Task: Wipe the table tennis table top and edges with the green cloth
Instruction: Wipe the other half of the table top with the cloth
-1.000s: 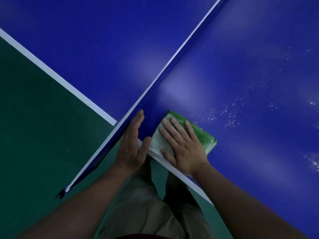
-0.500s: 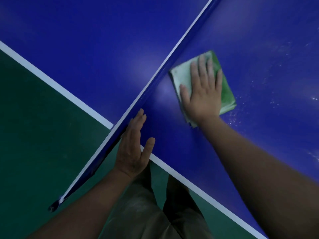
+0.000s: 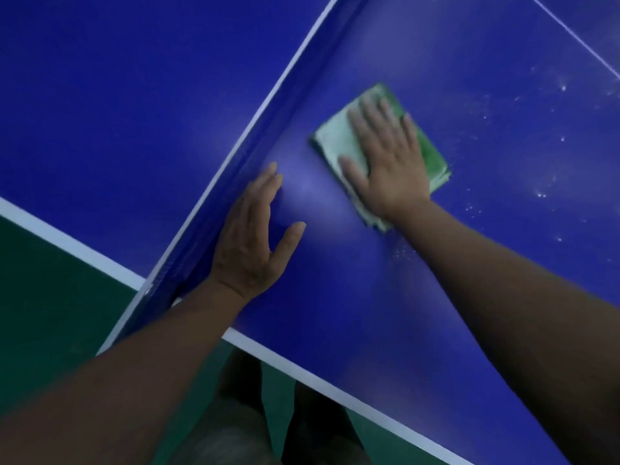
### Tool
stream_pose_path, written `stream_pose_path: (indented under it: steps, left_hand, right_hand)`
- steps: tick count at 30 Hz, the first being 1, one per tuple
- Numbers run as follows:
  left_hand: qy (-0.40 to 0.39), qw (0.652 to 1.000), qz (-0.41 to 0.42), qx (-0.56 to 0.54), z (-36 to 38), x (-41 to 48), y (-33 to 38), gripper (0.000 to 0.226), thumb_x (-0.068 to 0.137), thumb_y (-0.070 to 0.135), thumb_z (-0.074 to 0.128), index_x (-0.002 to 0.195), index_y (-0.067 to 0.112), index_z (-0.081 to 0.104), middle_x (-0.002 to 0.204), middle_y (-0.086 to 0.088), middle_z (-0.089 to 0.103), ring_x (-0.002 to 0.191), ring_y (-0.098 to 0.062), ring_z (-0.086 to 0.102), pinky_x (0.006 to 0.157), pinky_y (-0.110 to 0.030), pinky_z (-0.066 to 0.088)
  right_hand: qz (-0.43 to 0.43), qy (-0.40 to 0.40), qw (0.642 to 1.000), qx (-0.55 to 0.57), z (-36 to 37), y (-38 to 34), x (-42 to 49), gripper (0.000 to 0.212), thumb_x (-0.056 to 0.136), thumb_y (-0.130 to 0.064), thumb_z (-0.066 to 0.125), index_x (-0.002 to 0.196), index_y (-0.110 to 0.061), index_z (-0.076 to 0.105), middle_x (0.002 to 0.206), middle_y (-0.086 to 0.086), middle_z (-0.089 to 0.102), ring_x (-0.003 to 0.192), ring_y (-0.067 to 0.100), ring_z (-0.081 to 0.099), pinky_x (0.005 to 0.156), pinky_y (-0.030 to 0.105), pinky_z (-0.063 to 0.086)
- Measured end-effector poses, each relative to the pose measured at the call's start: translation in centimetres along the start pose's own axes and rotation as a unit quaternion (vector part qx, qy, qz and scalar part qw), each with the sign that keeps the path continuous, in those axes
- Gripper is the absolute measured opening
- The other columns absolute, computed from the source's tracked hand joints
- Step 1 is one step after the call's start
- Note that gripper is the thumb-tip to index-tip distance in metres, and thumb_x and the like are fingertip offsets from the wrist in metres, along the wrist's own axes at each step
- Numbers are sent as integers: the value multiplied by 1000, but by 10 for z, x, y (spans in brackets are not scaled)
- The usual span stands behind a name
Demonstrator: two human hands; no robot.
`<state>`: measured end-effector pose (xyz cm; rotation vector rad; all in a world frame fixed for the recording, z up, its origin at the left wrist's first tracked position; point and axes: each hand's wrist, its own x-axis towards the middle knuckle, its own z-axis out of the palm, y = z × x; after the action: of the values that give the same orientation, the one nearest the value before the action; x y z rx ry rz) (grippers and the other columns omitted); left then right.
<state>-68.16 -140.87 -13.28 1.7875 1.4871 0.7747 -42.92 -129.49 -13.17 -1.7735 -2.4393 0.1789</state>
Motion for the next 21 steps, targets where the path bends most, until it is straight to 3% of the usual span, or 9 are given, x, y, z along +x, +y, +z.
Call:
stream_pose_path:
  steps: [3,5,9,13,18,21]
  left_hand:
    - [20,1000,18,4,10,28,8,68,110,34,59,163,-2,36,172,-17,34,161,-30,33,126,-53,36]
    - [33,999,18,7,15,50,15,65,110,28,60,162,-4,37,171,-19,35,161,-32,34,127,-54,35]
    - [47,998,16,30,26,101,27,58,111,20,56,160,-7,39,169,-23,37,160,-37,33,131,-51,28]
    - [18,997,33,64,35,139,34,58,113,25,51,162,-3,37,170,-20,36,162,-34,31,132,-48,27]
    - [15,996,12,88,50,168,30,61,114,28,51,165,-1,33,173,-17,34,163,-32,28,134,-45,23]
    - [25,983,46,174,60,171,22,63,115,34,48,166,0,33,173,-16,34,164,-31,26,135,-46,21]
  right_hand:
    - [151,1,988,-12,-8,21,46,75,109,-58,33,174,-21,21,182,2,14,169,23,7,136,51,3]
    - [189,2,982,-15,-5,13,52,75,110,-57,30,174,-20,19,183,3,12,169,23,6,136,53,2]
    - [130,25,991,-29,-1,-8,4,74,110,-54,39,172,-14,27,180,7,20,168,28,15,134,55,10]
    - [49,22,998,-17,1,9,-22,73,109,-56,46,170,-18,33,179,2,25,168,25,18,135,53,11]
    - [88,36,995,-21,-6,58,46,73,108,-59,43,171,-22,32,180,0,25,168,22,17,136,51,10]
    - [149,25,988,-20,-11,83,90,76,106,-60,34,173,-23,26,181,0,19,168,22,13,136,49,5]
